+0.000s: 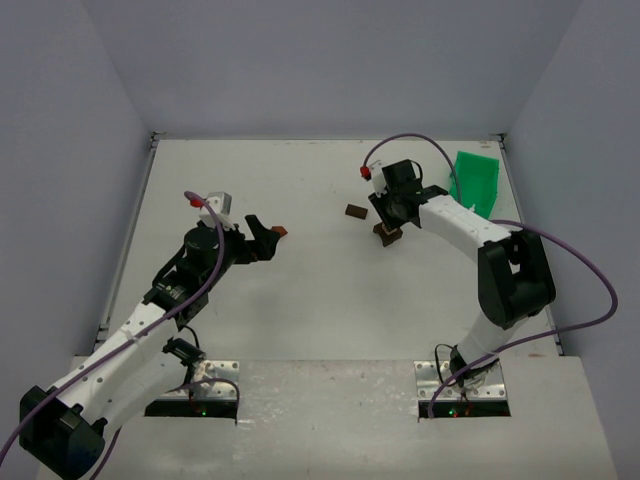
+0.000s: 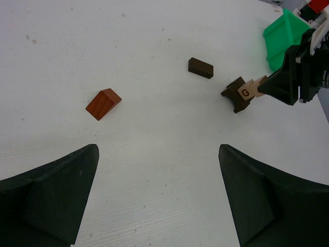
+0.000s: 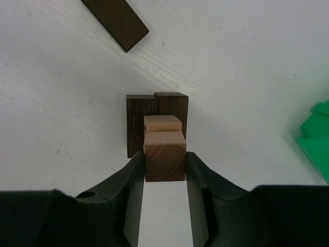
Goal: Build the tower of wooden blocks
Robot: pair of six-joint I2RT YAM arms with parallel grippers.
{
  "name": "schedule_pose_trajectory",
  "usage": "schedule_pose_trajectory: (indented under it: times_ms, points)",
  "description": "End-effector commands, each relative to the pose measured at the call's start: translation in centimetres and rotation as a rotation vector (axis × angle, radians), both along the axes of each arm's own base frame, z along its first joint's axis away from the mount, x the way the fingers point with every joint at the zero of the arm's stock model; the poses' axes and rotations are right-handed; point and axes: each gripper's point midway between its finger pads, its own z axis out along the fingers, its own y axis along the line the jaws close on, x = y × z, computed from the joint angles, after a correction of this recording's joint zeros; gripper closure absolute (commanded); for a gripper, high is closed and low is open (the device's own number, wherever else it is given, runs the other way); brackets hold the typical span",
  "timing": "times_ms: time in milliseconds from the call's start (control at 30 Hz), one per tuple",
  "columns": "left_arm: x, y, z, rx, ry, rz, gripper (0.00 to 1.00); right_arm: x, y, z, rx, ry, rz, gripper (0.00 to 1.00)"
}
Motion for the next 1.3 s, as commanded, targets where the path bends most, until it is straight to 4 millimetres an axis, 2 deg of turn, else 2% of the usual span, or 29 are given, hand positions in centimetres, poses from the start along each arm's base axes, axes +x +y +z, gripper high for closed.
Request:
schedule_pose_trajectory:
  times_ms: [0, 400, 600, 1033, 1267]
  points:
    - [0.4, -0.2, 1.2, -0.024, -0.040, -0.002, 0.00, 1.4, 0.0, 1.4, 0.006, -0.064, -0.013, 0.63]
    - [0.4, -0.3, 1.3, -0.025, -0.043, -0.005, 0.00, 1.8, 0.3, 1.6, 0.024, -0.066, -0.004, 0.60]
    - [0.4, -0.3, 1.3, -0.025, -0.043, -0.006, 0.00, 2.1, 0.3, 1.7, 0.023, -0.070, -0.002, 0.64]
    - [0.3, -0.3, 1.3, -0.025, -0.044, -0.006, 0.00, 2.5, 0.2, 1.8, 0.020, -0.076, -0.005, 0.64]
    - [0.3, -0.3, 1.4, -0.026, -0.047, -0.011, 0.00, 2.3, 0.4, 2.8, 0.043, -0.092, -0.001, 0.67]
